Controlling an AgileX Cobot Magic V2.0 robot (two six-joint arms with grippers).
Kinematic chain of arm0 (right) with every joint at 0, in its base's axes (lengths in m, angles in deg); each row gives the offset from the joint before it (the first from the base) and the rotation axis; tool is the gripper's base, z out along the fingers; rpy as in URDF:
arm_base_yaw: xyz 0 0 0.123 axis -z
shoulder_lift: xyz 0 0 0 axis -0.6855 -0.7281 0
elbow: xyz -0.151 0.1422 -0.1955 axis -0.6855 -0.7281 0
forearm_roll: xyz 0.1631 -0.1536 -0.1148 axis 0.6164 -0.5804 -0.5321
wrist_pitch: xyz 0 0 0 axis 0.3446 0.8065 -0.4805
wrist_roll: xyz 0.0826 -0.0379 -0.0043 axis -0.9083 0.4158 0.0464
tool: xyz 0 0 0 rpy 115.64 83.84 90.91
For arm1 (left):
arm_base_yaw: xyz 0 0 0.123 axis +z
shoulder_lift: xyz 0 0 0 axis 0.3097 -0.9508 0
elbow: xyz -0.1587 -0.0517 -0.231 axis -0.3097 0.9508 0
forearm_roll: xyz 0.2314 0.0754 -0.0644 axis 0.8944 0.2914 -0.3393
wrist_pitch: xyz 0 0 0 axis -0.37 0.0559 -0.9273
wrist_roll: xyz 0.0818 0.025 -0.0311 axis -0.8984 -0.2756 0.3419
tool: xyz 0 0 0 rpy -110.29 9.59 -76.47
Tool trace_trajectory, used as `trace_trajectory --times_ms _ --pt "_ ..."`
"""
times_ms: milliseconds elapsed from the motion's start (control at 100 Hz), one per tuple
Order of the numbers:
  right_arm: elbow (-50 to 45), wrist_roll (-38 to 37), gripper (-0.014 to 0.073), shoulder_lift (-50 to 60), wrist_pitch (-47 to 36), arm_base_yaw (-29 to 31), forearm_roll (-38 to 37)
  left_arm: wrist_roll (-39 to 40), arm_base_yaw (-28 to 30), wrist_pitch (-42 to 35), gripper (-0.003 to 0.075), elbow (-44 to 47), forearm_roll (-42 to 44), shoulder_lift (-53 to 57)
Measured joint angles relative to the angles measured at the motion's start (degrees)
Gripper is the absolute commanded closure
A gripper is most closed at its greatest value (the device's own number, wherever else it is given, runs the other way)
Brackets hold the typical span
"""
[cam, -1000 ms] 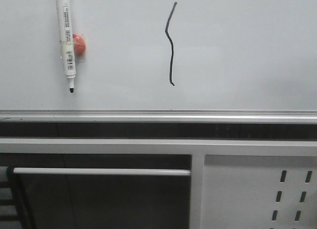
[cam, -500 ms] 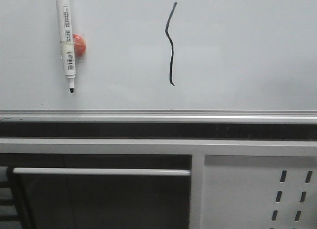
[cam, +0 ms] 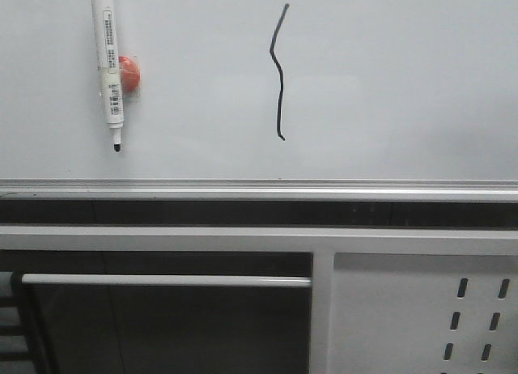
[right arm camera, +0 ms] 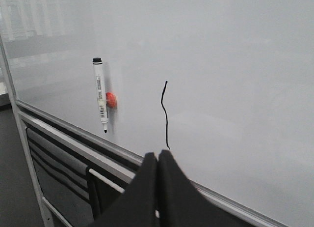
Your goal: Write number 1 on whiteboard
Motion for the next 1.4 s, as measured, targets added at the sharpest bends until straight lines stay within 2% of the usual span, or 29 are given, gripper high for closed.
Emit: trace_trajectory --times_ms 130,450,1400 --pt "0.0 0.0 0.0644 0.0 0.0 0.0 0.0 -1.14 -0.22 3.38 0.0738 0.0 -0.11 0.0" --pt "0.0 0.0 0.0644 0.0 0.0 0.0 0.0 -1.69 -4.94 3.62 0.0738 0.0 1.68 0.0" --pt "0.0 0.0 0.0644 0.0 0.0 0.0 0.0 -1.59 -5.13 3.62 0.0738 0.0 2.2 0.0"
